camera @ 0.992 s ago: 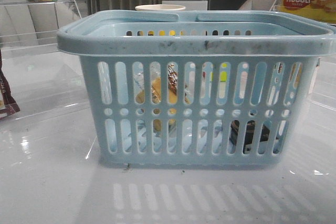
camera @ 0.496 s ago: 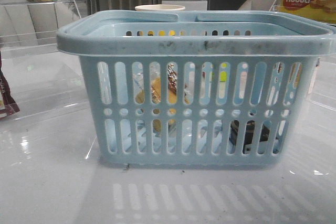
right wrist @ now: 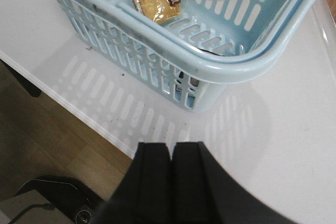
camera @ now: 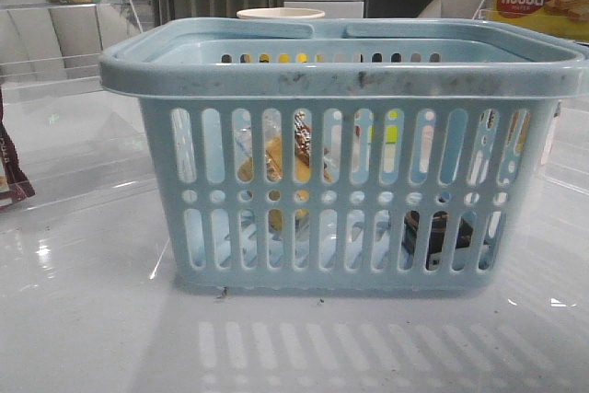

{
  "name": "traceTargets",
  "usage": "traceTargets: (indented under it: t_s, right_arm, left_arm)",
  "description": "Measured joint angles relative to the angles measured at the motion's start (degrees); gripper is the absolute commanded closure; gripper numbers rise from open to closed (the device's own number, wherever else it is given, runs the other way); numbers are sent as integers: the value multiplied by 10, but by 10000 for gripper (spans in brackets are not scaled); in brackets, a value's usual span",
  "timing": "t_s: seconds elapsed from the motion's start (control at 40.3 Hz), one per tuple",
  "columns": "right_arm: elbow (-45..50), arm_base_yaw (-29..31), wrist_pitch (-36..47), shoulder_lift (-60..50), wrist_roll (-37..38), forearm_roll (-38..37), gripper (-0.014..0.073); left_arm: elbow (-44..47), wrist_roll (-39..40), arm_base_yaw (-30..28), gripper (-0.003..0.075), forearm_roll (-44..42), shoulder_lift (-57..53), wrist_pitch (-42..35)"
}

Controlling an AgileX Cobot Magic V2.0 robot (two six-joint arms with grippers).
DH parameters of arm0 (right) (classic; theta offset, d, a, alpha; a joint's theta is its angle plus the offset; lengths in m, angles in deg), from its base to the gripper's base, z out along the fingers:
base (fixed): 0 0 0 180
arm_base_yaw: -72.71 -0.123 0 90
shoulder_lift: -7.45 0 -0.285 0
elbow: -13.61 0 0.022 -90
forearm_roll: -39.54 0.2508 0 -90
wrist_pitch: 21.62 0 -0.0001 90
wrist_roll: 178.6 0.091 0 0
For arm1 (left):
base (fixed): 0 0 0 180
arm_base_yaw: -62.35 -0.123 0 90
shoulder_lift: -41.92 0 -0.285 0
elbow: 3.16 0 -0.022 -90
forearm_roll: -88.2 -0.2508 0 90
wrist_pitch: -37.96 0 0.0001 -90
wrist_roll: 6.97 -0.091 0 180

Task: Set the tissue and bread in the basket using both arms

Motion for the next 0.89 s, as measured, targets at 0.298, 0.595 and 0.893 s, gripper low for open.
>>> traceTargets:
  t_s: [0.298,0.595,0.893]
  right_arm:
    - [0,0,0,0,0,0,538]
    - [0,0,0,0,0,0,538]
    - [122,132,157,-108,0,-5,538]
  left_arm:
    - [0,0,0,628,0,0,-1]
    - [0,0,0,628,0,0,-1]
    - [0,0,0,628,0,0,-2]
